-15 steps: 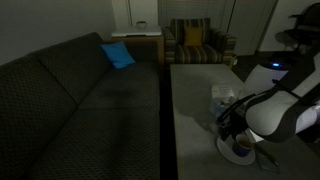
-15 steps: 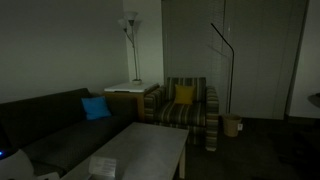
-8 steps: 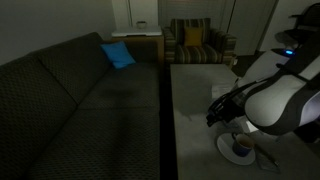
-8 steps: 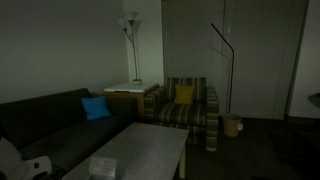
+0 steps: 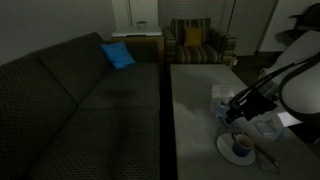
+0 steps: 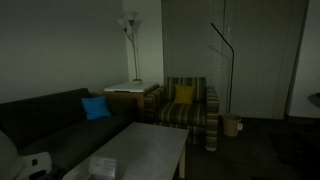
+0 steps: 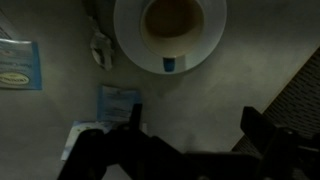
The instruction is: Take the blue cup and place it on the white plate then take the spoon and put it in the blue cup then remove the spoon from the blue cup and place it on the table
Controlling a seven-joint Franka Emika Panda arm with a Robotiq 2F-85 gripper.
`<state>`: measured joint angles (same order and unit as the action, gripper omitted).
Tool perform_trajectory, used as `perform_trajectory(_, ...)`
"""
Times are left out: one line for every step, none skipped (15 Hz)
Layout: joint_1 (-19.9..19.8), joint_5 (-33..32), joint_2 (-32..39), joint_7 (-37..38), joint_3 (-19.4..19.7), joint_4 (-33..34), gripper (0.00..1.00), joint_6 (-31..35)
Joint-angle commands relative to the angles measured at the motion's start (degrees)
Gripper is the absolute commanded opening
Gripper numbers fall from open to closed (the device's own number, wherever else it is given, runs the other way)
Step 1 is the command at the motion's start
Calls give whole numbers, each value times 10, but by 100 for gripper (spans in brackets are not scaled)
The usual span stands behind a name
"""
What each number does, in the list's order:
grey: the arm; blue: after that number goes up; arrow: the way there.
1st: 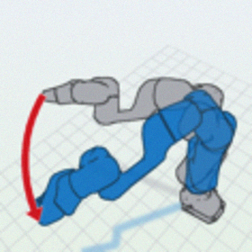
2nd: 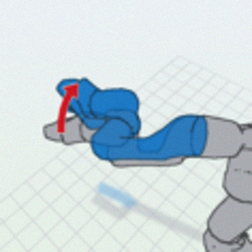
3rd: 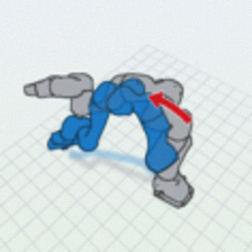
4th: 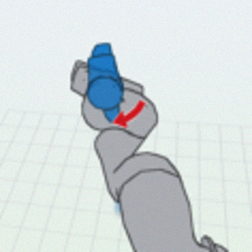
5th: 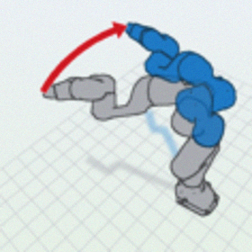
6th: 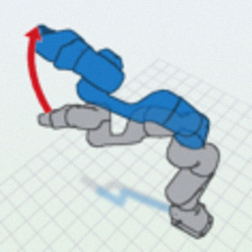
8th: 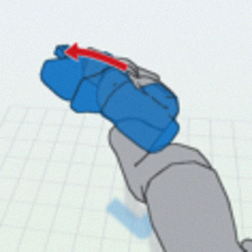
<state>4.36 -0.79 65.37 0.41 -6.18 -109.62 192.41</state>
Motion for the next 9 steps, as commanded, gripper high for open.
perform_trajectory(-24,-3,-54,-2,8,-89,100,-4)
perform_trajectory(-28,-3,-59,-2,10,-101,100,1)
perform_trajectory(-37,-4,-60,-2,10,-109,100,5)
perform_trajectory(-44,-5,-62,-2,9,-115,100,2)
perform_trajectory(-60,-12,-63,-7,1,-122,100,-11)
perform_trajectory(-75,-23,-66,-16,-7,-125,100,-46)
perform_trajectory(-89,-30,-64,-23,-14,-128,100,-69)
perform_trajectory(-103,-39,-62,-33,-23,-129,100,-94)
perform_trajectory(-115,-46,-59,-43,-29,-128,100,-118)
